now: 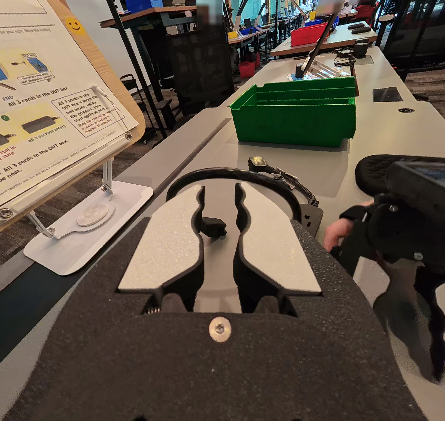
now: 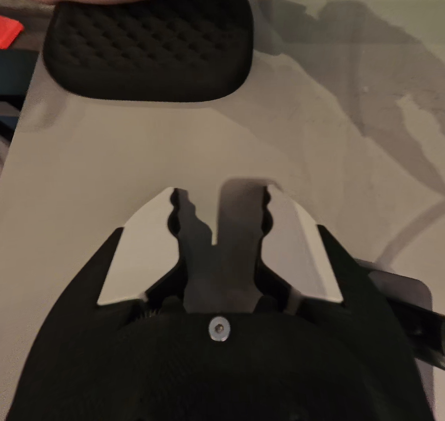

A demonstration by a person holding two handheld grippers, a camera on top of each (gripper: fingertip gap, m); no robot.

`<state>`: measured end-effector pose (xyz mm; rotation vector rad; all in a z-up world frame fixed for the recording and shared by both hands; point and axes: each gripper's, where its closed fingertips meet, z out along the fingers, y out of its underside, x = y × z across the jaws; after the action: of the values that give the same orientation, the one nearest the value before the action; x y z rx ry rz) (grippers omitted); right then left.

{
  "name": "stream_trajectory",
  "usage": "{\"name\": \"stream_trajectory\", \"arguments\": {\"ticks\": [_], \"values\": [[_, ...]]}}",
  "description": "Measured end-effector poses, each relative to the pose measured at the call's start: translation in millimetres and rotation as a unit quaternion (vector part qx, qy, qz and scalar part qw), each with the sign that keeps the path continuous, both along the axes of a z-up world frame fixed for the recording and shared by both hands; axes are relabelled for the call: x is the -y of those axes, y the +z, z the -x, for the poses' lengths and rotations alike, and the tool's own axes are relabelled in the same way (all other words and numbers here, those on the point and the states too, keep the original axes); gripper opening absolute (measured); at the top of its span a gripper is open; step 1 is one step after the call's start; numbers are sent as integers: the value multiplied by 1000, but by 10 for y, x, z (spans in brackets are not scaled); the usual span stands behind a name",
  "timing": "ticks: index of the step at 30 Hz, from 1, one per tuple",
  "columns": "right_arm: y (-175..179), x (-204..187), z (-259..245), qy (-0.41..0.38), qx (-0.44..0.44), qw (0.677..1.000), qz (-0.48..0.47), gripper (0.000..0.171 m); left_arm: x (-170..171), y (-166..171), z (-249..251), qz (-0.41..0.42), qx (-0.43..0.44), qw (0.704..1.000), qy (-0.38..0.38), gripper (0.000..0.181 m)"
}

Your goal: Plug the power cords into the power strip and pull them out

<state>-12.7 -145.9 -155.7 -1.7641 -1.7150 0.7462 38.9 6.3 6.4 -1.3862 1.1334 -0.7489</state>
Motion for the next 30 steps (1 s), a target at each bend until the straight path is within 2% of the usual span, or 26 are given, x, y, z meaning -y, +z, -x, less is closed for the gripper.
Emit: {"name": "stream_trajectory", "arguments": {"ticks": [3,5,7,9,10,12,15,18,21,22,24,27,30], "values": [[329,-36,-39,-5,-56,998,-9,40,-33,-66,4,6,-8,1000,4,23],[739,-85,-122,-15,-131,990,-53,39,-47,-114,-2,13,-13,1000,4,23],[1024,-140,-299,-30,-173,981,-88,49,-46,-174,-16,21,-19,1000,-1,23],[1081,-312,-518,-68,-160,976,-127,60,-21,-269,-41,31,-34,999,-16,24],[1058,-413,-627,-88,-147,975,-142,57,-2,-327,-55,37,-44,998,-26,24],[1006,-525,-773,-96,-143,974,-148,21,-10,-448,-74,51,-62,996,-29,24],[1026,-433,-807,-50,-194,975,-93,20,22,-583,-110,74,-83,993,-43,24],[1268,-433,-808,-55,-271,955,-107,22,120,-584,-168,87,-78,991,-71,24],[1394,-319,-841,-34,-305,950,-59,21,128,-564,-170,84,-77,991,-72,24],[1393,-285,-877,-27,-310,950,-28,14,122,-575,-163,84,-79,991,-70,24],[1215,-338,-1007,-51,-285,956,55,13,117,-619,-155,95,-84,989,-72,24],[693,-772,-1344,-191,-180,958,116,13,135,-699,-165,112,-97,986,-80,23],[477,-1034,-1551,-278,-174,931,161,17,173,-794,-179,123,-120,981,-88,23]]}}
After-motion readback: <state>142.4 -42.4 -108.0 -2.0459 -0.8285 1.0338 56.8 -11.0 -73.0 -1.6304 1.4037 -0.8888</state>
